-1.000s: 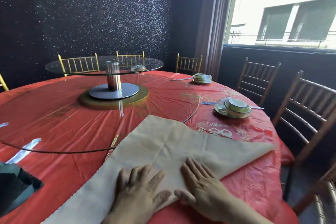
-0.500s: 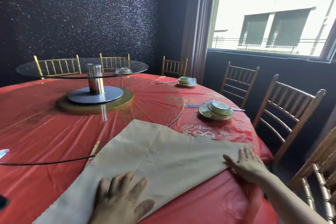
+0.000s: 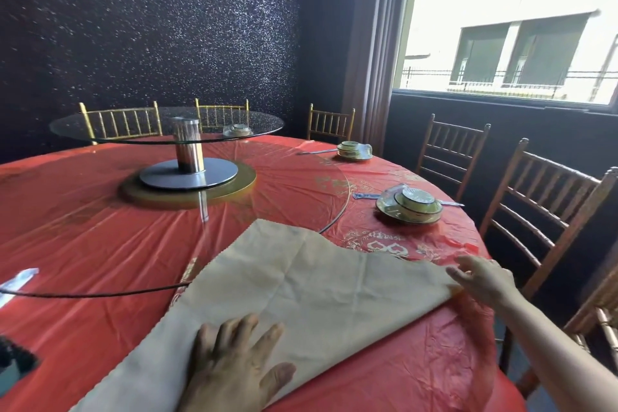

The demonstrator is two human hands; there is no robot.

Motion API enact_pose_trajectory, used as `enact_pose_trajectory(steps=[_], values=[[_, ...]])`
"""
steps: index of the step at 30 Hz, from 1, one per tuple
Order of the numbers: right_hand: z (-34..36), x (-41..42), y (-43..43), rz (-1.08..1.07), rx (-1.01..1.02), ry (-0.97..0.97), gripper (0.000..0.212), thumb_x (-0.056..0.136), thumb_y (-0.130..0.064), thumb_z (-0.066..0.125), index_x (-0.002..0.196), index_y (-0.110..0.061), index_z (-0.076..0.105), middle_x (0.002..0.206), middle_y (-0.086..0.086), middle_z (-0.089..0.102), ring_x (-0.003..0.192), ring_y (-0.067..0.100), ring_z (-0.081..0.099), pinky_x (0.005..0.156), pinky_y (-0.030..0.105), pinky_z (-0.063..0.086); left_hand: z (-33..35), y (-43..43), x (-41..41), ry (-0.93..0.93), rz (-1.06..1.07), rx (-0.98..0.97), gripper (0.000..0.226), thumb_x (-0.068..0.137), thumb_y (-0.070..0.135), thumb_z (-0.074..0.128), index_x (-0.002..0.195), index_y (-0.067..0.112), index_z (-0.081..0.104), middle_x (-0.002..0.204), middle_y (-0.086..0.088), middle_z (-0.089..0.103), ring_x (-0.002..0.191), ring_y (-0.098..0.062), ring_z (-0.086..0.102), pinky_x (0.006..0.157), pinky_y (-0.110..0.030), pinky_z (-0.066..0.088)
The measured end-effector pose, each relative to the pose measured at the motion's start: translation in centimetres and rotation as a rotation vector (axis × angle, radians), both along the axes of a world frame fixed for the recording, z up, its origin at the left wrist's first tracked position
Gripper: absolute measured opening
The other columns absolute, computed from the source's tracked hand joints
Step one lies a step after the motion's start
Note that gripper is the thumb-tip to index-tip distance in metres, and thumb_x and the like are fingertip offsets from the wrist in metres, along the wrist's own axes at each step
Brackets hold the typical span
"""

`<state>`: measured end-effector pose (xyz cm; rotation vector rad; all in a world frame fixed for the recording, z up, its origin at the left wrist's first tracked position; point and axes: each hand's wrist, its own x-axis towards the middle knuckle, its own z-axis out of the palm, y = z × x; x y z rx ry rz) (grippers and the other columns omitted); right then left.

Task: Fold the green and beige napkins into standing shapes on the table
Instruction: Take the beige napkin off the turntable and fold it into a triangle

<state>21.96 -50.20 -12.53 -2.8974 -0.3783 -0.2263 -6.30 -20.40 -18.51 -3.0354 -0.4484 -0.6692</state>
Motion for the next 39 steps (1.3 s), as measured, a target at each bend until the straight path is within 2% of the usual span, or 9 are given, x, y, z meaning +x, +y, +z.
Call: enact_pose_trajectory(steps=[6, 10, 12, 15, 20, 26, 32, 36, 39], values=[[0.3, -5.7, 8.9, 0.421, 0.123, -0.069, 0.042, 0.089, -0.031, 0.052, 0.125, -0.010, 0.055, 0.134, 0.009, 0.053, 0.123, 0.024, 0.049, 0.103, 0.031, 0.036, 0.0, -0.2, -0.1, 0.026, 0.020, -0.015, 0.058, 0.086, 0.069, 0.005, 0.107, 0.039, 0.050, 0.096, 0.003, 0.068, 0.095, -0.016, 0.044, 0.082, -0.042, 0.031], [-2.7, -17.2, 15.8, 0.852, 0.009, -0.031, 0.049, 0.077, -0.040, 0.033, 0.104, -0.023, 0.070, 0.111, -0.008, 0.069, 0.099, 0.004, 0.066, 0.080, 0.015, 0.051, 0.2, -0.3, -0.5, -0.075, -0.042, 0.036, 0.040, 0.084, 0.059, 0.031, 0.104, 0.037, 0.057, 0.107, 0.004, 0.052, 0.096, -0.016, 0.045, 0.075, -0.051, 0.051], [-2.6, -18.4, 15.8, 0.838, -0.028, 0.045, 0.065, 0.094, -0.052, 0.009, 0.128, -0.020, 0.054, 0.140, -0.005, 0.045, 0.128, 0.002, 0.042, 0.105, 0.019, 0.033, 0.0, -0.3, -0.5, -0.086, -0.053, 0.047, 0.040, 0.075, 0.055, 0.038, 0.104, 0.037, 0.060, 0.107, 0.004, 0.051, 0.096, -0.016, 0.045, 0.072, -0.054, 0.051], [-3.4, -14.8, 14.0, 0.818, -0.090, 0.002, 0.113, 0.055, -0.079, -0.020, 0.149, -0.022, 0.008, 0.155, -0.006, -0.004, 0.143, 0.007, -0.007, 0.112, 0.022, -0.011, -0.3, -0.1, -0.2, -0.095, -0.047, 0.056, 0.043, 0.070, 0.054, 0.040, 0.107, 0.038, 0.054, 0.107, 0.003, 0.051, 0.096, -0.017, 0.045, 0.076, -0.055, 0.049], [-2.6, -7.9, 10.4, 0.623, -0.235, 0.132, 0.142, 0.028, -0.090, -0.030, 0.148, -0.023, 0.004, 0.157, -0.003, -0.005, 0.144, 0.010, -0.007, 0.113, 0.025, -0.007, -1.1, 0.2, 0.2, -0.123, -0.059, 0.084, 0.046, 0.069, 0.059, 0.038, 0.109, 0.038, 0.050, 0.106, 0.001, 0.057, 0.096, -0.019, 0.045, 0.077, -0.056, 0.048], [-1.9, -1.6, 6.2, 0.329, -0.249, 0.200, 0.076, 0.090, -0.063, 0.019, 0.149, -0.017, 0.002, 0.157, 0.000, -0.007, 0.144, 0.011, -0.005, 0.116, 0.028, -0.002, -1.1, 0.1, 0.4, -0.197, -0.093, 0.105, 0.048, 0.066, 0.058, 0.042, 0.108, 0.037, 0.050, 0.107, 0.000, 0.047, 0.095, -0.021, 0.045, 0.072, -0.060, 0.049], [-1.1, -4.3, 8.9, 0.370, -0.141, 0.128, 0.092, 0.081, -0.076, 0.003, 0.148, -0.014, 0.005, 0.156, 0.003, -0.006, 0.144, 0.014, -0.003, 0.115, 0.026, -0.001, -0.7, 0.0, 0.3, -0.118, -0.065, 0.086, 0.048, 0.066, 0.057, 0.040, 0.108, 0.037, 0.051, 0.097, -0.003, 0.065, 0.093, -0.021, 0.044, 0.067, -0.060, 0.051], [-2.3, -12.3, 15.3, 0.671, -0.092, -0.161, 0.086, 0.091, -0.057, -0.008, 0.117, -0.018, 0.065, 0.126, -0.001, 0.060, 0.113, 0.010, 0.059, 0.090, 0.022, 0.047, 0.0, -0.3, -0.1, -0.123, -0.086, 0.044, 0.041, 0.068, 0.047, 0.044, 0.100, 0.036, 0.067, 0.097, -0.002, 0.067, 0.093, -0.020, 0.046, 0.069, -0.058, 0.051], [-3.4, -16.1, 18.1, 0.824, -0.123, -0.142, 0.076, 0.096, -0.041, -0.004, 0.106, -0.028, 0.070, 0.114, -0.011, 0.067, 0.105, 0.000, 0.062, 0.087, 0.015, 0.046, 0.3, -0.5, -0.3, -0.104, -0.042, 0.023, 0.043, 0.069, 0.041, 0.044, 0.096, 0.024, 0.072, 0.102, 0.002, 0.060, 0.092, -0.018, 0.046, 0.072, -0.057, 0.052]])
